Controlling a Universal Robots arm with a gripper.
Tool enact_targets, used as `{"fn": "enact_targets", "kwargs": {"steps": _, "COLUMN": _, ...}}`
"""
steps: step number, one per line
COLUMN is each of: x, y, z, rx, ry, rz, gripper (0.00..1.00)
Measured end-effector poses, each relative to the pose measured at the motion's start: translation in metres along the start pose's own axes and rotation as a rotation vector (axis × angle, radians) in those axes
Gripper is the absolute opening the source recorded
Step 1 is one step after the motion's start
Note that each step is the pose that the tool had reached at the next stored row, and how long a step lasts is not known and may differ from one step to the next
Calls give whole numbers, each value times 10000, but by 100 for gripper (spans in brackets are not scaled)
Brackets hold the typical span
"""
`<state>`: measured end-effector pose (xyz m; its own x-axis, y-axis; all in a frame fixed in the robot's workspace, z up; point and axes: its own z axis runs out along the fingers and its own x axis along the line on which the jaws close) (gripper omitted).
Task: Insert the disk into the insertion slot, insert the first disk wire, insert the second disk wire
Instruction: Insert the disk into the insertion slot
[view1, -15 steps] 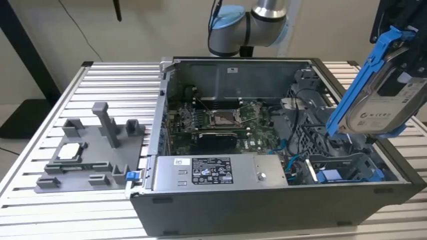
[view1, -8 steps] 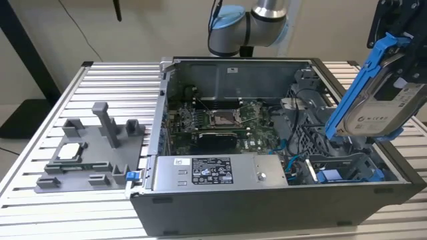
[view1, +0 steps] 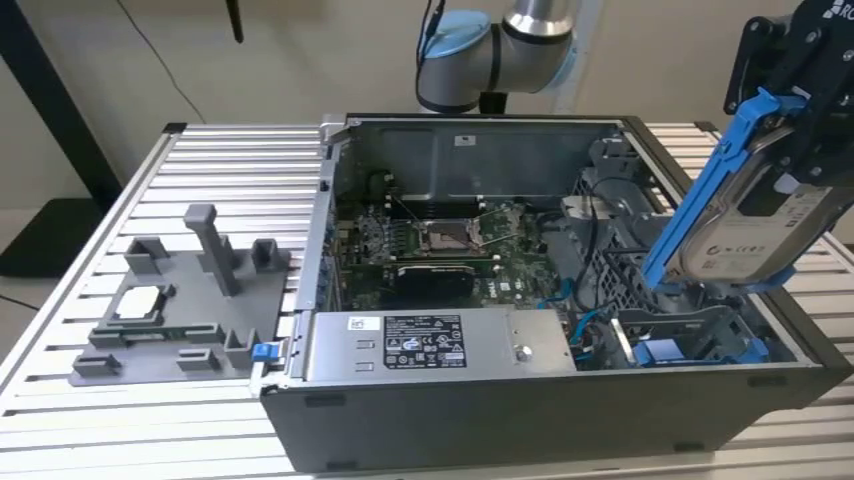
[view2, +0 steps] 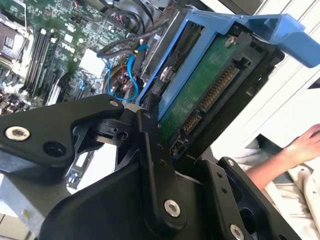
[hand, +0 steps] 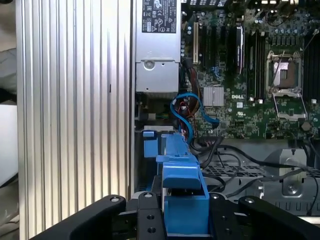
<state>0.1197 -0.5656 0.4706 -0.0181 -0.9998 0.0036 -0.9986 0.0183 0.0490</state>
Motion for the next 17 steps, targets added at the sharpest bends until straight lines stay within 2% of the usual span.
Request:
{"fn": "enact_targets", "kwargs": {"steps": 10, "x": 0, "y": -1, "z": 29, "rx": 0, "ry": -1, "rz": 0, "gripper": 0}}
{"fn": "enact_targets", "kwargs": {"steps": 17, "x": 0, "y": -5, "z": 96, "rx": 0, "ry": -1, "rz": 0, "gripper": 0}}
